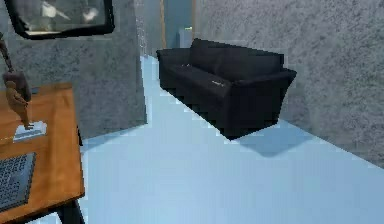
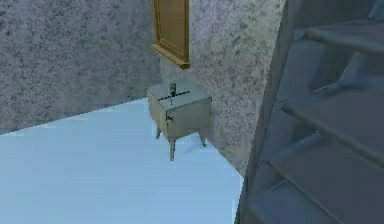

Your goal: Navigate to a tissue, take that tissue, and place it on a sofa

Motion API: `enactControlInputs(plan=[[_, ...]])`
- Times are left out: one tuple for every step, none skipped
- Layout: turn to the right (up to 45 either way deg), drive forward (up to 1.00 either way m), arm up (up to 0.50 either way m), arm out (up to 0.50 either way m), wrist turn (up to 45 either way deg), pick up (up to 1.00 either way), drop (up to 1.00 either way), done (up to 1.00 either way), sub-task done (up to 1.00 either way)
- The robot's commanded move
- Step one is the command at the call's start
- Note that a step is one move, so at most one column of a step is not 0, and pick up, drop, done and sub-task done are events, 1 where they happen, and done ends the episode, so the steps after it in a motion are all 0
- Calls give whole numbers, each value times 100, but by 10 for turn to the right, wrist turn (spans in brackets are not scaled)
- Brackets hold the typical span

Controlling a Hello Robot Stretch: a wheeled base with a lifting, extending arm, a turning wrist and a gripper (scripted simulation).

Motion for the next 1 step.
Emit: enactControlInputs(plan=[[-60, 0, 0, 0, 0, 0, 0, 0, 0]])
